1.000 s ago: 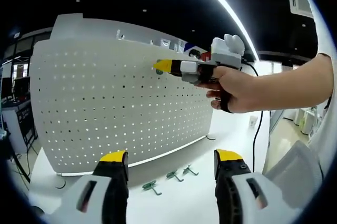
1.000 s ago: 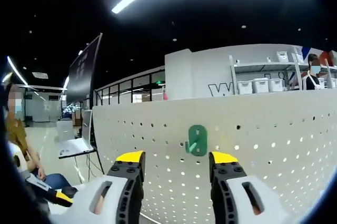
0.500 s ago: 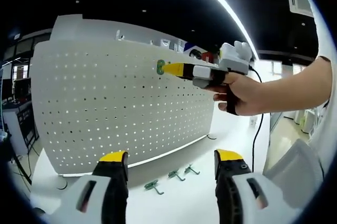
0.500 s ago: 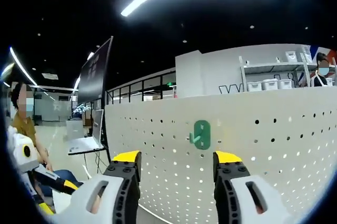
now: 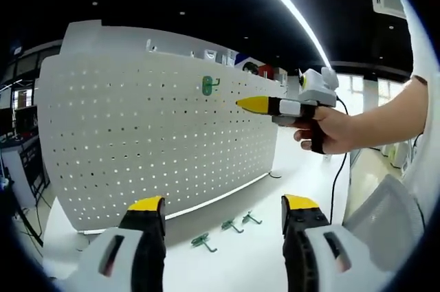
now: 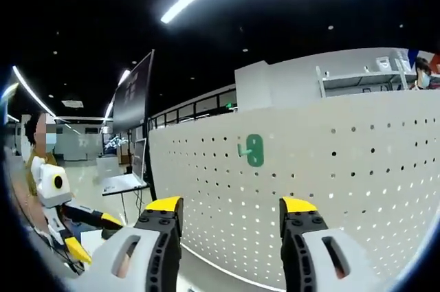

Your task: Insert the hook assembly into the mounting plate slot until the hook locks in place.

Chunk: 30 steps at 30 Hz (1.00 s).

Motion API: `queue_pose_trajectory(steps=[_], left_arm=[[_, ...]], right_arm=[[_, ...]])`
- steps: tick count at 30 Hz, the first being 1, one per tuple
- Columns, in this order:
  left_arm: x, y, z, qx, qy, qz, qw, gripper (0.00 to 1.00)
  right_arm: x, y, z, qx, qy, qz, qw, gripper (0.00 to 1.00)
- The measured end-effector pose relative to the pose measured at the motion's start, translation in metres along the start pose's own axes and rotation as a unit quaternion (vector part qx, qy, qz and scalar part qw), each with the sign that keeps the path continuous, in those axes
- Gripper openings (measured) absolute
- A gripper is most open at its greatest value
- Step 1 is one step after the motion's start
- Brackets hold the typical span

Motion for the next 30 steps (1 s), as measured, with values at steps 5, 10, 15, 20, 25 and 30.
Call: queue_pose_trajectory(steps=[5, 10, 15, 20, 25, 30], left_arm=[[0.001, 0.001, 0.002, -0.001, 0.001, 0.001, 1.0000, 0.72], [0.002, 0.000, 0.003, -0.001, -0.001, 0.003, 1.0000, 0.72], [0.002, 0.000, 0.005, -0.002, -0.001, 0.003, 1.0000, 0.72], [0.003, -0.002, 0.006, 0.000, -0.002, 0.005, 1.0000, 0.73], [0.005, -0.003, 0.005, 0.002, -0.004, 0.009, 0.9999, 0.73], [0.007, -0.003, 0.006, 0.000, -0.002, 0.011, 0.9999, 0.73]], right_arm=[[0.013, 0.012, -0.001, -0.004, 0.002, 0.015, 0.9999, 0.58], [0.021, 0.024, 0.001, -0.012, 0.008, 0.023, 0.9996, 0.59], [0.031, 0.037, 0.000, -0.014, 0.010, 0.032, 0.9993, 0.60], [0.041, 0.049, -0.003, -0.013, 0.008, 0.045, 0.9989, 0.61], [0.051, 0.058, -0.008, -0.011, 0.008, 0.057, 0.9983, 0.61], [0.059, 0.069, -0.011, -0.007, 0.005, 0.065, 0.9978, 0.61]])
Point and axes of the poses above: the point that each gripper's makers call its tool centre point, and the gripper's own axes: y roughly backward along the fingers, z roughly to its left, x roughly out of its underside, the point moved 2 cm from there along y, roughly backward along the fingers, and after that the axes turned 3 degrees about z, right-handed, at the moved point
